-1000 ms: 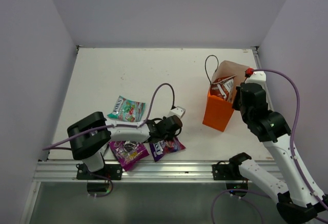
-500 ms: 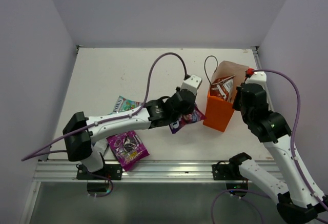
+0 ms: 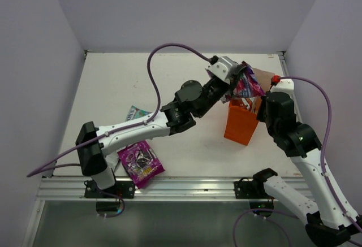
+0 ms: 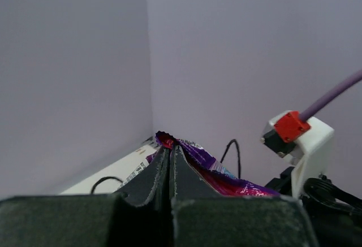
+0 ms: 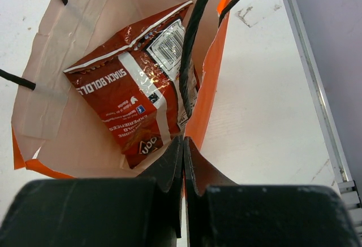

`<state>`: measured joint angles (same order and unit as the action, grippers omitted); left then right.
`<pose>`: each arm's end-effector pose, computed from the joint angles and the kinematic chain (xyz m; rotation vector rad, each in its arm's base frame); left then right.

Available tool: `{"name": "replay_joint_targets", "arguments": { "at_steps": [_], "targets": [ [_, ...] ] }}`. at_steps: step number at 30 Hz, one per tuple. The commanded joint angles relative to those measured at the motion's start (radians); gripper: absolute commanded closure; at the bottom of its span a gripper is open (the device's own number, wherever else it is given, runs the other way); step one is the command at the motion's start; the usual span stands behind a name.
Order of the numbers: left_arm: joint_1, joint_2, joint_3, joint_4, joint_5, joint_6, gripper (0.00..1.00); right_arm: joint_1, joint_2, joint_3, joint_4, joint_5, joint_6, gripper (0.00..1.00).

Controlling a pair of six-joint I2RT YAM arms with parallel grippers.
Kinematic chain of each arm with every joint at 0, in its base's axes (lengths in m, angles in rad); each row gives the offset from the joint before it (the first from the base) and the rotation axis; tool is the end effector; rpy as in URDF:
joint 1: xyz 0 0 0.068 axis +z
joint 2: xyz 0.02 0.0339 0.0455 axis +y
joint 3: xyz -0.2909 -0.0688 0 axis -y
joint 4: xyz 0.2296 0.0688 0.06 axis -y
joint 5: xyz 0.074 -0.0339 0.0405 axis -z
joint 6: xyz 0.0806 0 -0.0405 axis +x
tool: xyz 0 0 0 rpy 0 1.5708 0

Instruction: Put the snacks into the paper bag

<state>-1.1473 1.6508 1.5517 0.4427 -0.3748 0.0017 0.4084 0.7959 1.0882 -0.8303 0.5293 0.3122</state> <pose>0.1987 -0.3689 0.4907 0.3949 1.2265 -0.7592 0.1468 0.0192 0.3714 0.2120 2.0195 -0.1072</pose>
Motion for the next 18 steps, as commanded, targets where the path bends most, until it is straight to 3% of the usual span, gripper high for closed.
{"name": "replay_joint_targets", "arguments": {
  "at_steps": [1,3,7,13,18],
  "targets": [
    [0.009,0.085,0.044,0.308,0.278,0.045,1.00,0.001,-0.011,-0.001,0.030,-0.018,-0.016,1.00],
    [0.052,0.127,-0.003,0.433,0.426,-0.030,1.00,0.000,-0.015,-0.002,0.028,-0.026,-0.015,1.00],
    [0.173,0.246,0.011,0.707,0.657,-0.326,1.00,0.000,-0.015,-0.005,0.031,-0.032,-0.021,1.00],
    [0.199,0.360,0.140,0.715,0.749,-0.390,1.00,0.001,-0.012,-0.005,0.037,-0.043,-0.024,1.00],
    [0.264,0.556,0.344,0.700,0.937,-0.633,0.99,0.000,-0.014,-0.005,0.036,-0.043,-0.025,1.00]
  ]
}}
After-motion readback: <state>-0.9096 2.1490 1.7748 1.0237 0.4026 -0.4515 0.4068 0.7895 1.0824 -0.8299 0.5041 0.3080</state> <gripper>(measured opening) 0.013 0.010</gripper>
